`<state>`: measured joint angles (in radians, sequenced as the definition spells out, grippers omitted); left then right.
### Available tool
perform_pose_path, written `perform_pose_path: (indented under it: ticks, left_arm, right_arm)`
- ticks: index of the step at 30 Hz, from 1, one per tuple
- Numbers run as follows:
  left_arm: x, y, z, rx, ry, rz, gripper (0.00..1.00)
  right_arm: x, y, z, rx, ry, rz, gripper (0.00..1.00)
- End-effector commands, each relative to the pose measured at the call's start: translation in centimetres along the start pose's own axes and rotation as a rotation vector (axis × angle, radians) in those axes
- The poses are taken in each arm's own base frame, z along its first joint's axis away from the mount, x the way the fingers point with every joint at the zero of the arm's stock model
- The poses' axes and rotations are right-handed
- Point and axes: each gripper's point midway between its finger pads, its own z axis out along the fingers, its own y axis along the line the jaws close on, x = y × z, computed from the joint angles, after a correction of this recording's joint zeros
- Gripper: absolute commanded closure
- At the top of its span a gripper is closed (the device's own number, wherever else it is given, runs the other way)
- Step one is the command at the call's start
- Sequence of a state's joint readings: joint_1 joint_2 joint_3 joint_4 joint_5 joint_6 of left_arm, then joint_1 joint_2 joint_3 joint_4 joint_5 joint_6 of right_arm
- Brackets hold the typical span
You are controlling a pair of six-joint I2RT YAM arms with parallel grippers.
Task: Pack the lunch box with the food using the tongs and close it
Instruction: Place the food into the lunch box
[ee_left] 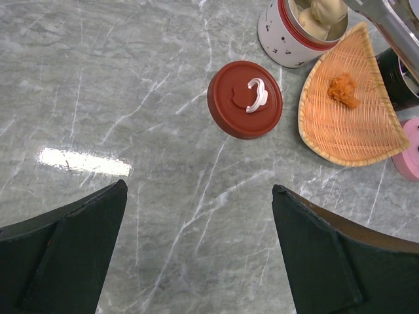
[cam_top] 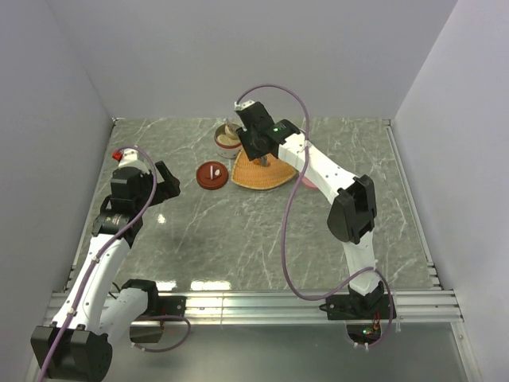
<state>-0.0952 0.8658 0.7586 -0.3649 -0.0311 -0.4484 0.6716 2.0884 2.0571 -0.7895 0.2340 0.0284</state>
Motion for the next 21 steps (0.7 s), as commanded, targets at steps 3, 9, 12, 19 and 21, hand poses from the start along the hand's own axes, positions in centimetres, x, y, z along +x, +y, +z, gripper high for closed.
perform_pose_path:
  ticks: [3, 9, 12, 19, 21]
  left_arm:
    - [-1.1, -0.5, -0.2, 0.017, -0.034, 0.006, 0.01]
    - [-1.0, -0.6, -0.1, 0.022, -0.030, 0.005, 0.00]
    - [-1.1, -0.7, -0.1, 0.024, -0.031, 0.005, 0.01]
    - [-1.0, -0.6, 0.0, 0.023, -0.028, 0.005, 0.00]
    - [-1.0, -0.6, 0.0, 0.022, -0.030, 0.005, 0.01]
  right_arm:
    - [-5.3, -0.7, -5.5, -0.031, -0.193, 0.077, 0.51]
    - [-7.0, -0.8, -7.9, -0.062, -0.256, 0.109, 0.51]
    - [-7.3, -1.0, -8.9, -0.065, -0.274, 0.114, 0.51]
    - [-5.2, -1.5, -8.2, -0.034, -0.221, 0.098, 0.50]
    - [-4.6, -1.7, -8.3, -0.030, -0.213, 0.099, 0.51]
